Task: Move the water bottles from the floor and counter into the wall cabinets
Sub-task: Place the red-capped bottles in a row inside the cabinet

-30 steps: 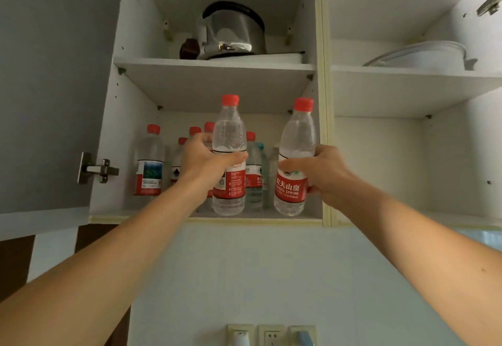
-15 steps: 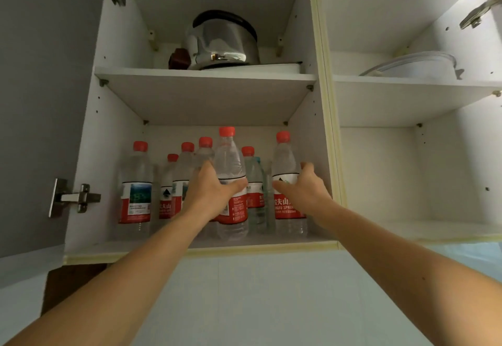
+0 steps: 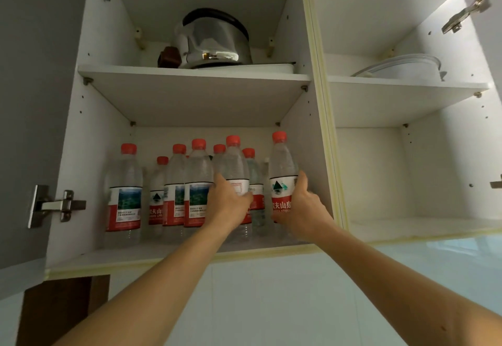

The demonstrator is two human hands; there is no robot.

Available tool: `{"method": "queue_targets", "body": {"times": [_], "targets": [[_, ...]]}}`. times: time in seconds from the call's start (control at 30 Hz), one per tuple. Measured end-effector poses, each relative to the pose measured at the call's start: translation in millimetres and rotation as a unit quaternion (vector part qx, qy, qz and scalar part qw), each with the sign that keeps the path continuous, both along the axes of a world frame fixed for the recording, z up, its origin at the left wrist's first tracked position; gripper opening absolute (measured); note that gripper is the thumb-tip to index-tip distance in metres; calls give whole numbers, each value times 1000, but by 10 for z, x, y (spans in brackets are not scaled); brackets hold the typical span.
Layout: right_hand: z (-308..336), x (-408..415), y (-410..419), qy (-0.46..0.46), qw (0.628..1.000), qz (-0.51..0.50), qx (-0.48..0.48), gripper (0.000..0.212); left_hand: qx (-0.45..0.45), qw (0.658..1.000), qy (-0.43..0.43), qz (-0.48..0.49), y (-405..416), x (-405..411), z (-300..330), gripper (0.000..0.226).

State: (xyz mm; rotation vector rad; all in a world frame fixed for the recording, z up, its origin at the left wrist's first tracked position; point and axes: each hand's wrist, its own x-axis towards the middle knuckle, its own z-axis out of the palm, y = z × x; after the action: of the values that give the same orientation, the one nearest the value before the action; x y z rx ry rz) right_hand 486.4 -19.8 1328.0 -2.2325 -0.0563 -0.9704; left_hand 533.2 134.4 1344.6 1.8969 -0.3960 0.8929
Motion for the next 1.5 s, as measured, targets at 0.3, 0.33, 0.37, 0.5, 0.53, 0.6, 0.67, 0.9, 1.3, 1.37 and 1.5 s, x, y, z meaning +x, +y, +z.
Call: {"method": "queue_targets", "body": {"times": [0.3, 0.33, 0.37, 0.5, 0.53, 0.6, 0.67, 0.9, 1.3, 1.37, 1.5], "targets": [[-289, 54, -87, -14, 999, -42, -5, 98, -81, 982, 82, -152, -85, 237, -88, 55], [-312, 64, -92, -19, 999, -49, -7, 98, -82, 979, 90, -166, -98, 253, -93, 56], [-335, 75, -91, -23, 998, -55, -11, 98, -81, 977, 93, -175, -109, 264, -101, 56], [-383, 110, -68, -46, 996, -74, -29, 97, -64, 971, 98, -211, -178, 283, -122, 52], [-387, 113, -62, -58, 995, -78, -32, 95, -54, 969, 102, -218, -198, 275, -120, 52], [-400, 110, -47, -83, 992, -83, -37, 92, -29, 968, 102, -228, -235, 243, -119, 47], [-412, 96, -33, -93, 991, -89, -41, 90, 10, 971, 90, -223, -253, 191, -121, 46], [-462, 24, -25, -146, 988, -55, -13, 78, 193, 981, 14, -22, -34, -126, -89, 57], [-243, -258, 505, -300, 946, 79, -94, 46, 283, 943, -102, 141, 1055, -652, -14, 23], [-136, -237, 658, -262, 951, 112, -119, 37, 288, 942, -73, 156, 1199, -602, -33, 31], [28, -100, 922, -161, 971, 140, -110, 39, 256, 949, -55, 177, 1428, -450, -37, 34]]}}
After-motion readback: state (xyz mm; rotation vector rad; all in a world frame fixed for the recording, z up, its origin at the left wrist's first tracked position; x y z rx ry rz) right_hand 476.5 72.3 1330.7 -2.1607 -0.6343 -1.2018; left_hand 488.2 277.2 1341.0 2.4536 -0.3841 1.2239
